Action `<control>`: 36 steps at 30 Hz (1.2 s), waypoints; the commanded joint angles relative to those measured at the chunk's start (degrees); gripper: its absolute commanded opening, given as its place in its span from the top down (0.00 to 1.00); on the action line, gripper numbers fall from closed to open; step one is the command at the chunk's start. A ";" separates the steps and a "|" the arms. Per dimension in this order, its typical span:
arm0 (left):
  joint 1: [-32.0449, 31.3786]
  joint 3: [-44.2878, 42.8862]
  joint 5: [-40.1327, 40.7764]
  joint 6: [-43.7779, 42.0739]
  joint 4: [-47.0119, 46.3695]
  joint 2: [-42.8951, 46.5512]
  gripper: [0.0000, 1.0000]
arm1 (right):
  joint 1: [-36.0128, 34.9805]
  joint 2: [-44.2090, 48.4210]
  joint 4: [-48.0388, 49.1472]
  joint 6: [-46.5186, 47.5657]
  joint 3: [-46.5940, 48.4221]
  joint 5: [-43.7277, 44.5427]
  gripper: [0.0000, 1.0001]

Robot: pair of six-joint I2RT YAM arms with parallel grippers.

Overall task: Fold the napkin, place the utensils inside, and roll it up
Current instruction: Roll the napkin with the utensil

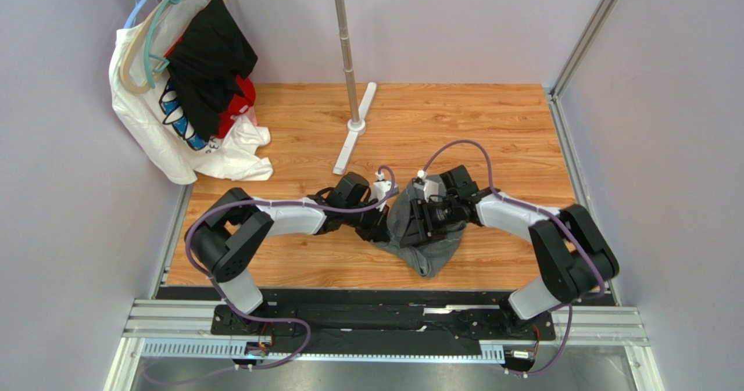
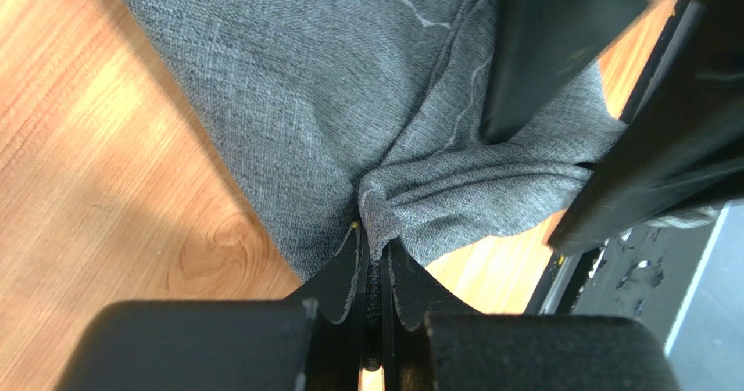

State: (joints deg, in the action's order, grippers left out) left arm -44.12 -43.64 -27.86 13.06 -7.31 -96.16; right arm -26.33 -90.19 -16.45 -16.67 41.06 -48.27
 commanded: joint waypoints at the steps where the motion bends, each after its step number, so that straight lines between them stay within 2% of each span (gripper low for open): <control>1: -0.09 -3.73 1.05 1.44 11.17 -4.12 0.96 | 0.14 10.89 -6.48 -1.61 1.39 13.09 0.41; 6: -0.09 -7.51 0.61 1.18 16.18 -7.37 0.97 | -2.40 26.80 -13.25 -3.99 -0.19 30.99 0.38; 9: -0.09 -8.39 0.08 0.92 17.41 -7.55 0.97 | -7.93 33.84 -16.68 -5.39 -1.33 39.35 0.38; 13: -0.09 -9.71 0.17 0.65 19.52 -7.46 0.97 | -19.51 40.25 -21.33 -10.04 -2.82 51.05 0.38; 19: -0.09 -11.56 0.35 -0.67 22.86 -7.64 0.97 | -31.48 38.61 -22.75 -16.12 -4.15 61.53 0.38; 26: -0.09 -12.00 0.52 -0.67 23.57 -7.64 0.97 | -38.01 31.49 -23.10 -16.73 -0.98 68.40 0.40; 29: -0.09 -12.26 0.35 -0.67 23.74 -7.73 0.97 | -38.97 28.94 -22.75 -16.91 -0.80 68.14 0.47; 30: -0.09 -12.26 0.43 -0.67 23.83 -7.64 0.97 | -39.06 28.50 -22.84 -17.26 -0.80 68.22 0.58; 36: -0.09 -12.26 0.96 -0.84 24.45 -7.11 0.97 | -38.63 26.56 -26.26 -21.56 -1.07 69.28 0.97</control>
State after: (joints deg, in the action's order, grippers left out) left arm -43.94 -55.99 -29.61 14.00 11.55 -102.37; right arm -65.08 -63.05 -40.58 -34.54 37.98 18.39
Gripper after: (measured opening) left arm 0.086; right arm 0.122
